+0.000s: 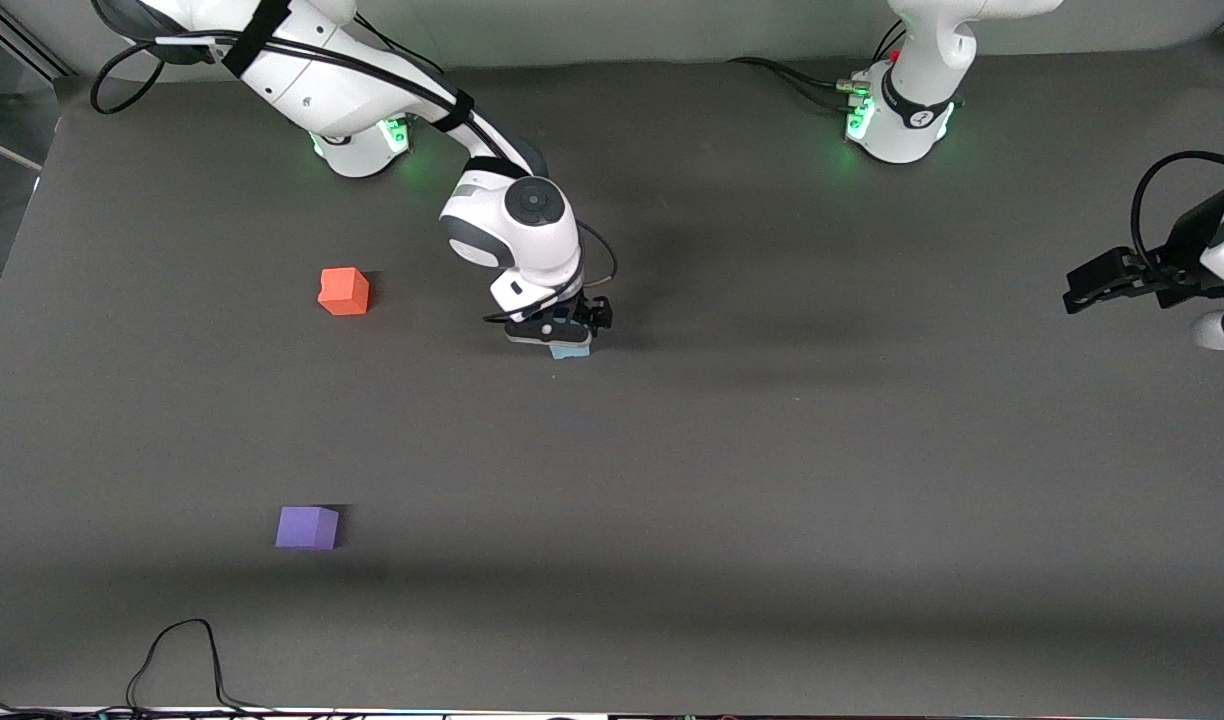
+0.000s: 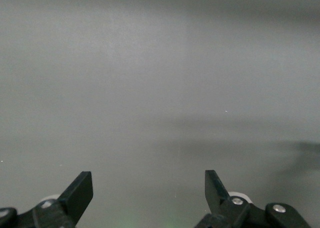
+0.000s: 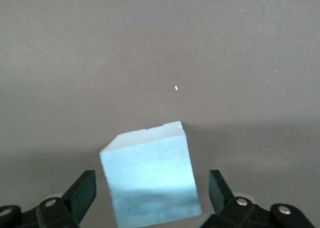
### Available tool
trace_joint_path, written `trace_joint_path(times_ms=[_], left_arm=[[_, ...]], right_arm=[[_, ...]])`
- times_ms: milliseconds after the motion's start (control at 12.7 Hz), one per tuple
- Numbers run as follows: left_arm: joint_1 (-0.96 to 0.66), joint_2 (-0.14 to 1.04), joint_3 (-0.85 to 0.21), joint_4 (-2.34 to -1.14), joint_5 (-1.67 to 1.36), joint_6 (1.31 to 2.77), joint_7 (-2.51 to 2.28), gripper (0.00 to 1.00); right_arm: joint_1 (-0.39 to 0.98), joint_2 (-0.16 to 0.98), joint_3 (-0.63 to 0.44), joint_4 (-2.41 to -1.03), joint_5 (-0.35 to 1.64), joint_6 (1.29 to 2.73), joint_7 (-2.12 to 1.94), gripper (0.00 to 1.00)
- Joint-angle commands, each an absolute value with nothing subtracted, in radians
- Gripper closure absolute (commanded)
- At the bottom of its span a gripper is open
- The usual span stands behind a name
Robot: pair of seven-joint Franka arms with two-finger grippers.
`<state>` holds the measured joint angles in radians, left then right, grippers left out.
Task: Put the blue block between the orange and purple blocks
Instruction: 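Close the right gripper on the blue block and lift it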
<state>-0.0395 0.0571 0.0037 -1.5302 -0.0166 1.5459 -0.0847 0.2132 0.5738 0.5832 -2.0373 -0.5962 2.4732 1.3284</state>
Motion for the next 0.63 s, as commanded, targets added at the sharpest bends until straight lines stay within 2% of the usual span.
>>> trace_joint_path(times_ms=[0,79,157,393,550], left_arm=[[-0.037,-0.006,-0.006,-1.612,-0.002,1.585,-0.069,0.00],[-0.037,-0.006,-0.006,-1.608,-0.002,1.582,-0.069,0.00],[-0.034,-0.006,-0.005,-1.600,-0.005,1.578,-0.066,0.00],[-0.032,-0.003,-0.005,-1.586,-0.006,1.559,-0.025,0.00],[-0.034,-0.003,-0.006,-1.586,-0.005,1.559,-0.020,0.00]], right_arm=[[0.203,0.558,0.586,-2.063,-0.635,2.493,1.365,0.40],[0.199,0.558,0.586,-2.063,-0.635,2.493,1.364,0.72],[0.195,0.555,0.586,-2.060,-0.635,2.490,1.362,0.80],[0.138,0.502,0.601,-2.063,-0.629,2.473,1.324,0.80],[0.095,0.450,0.618,-2.065,-0.605,2.395,1.258,0.80]])
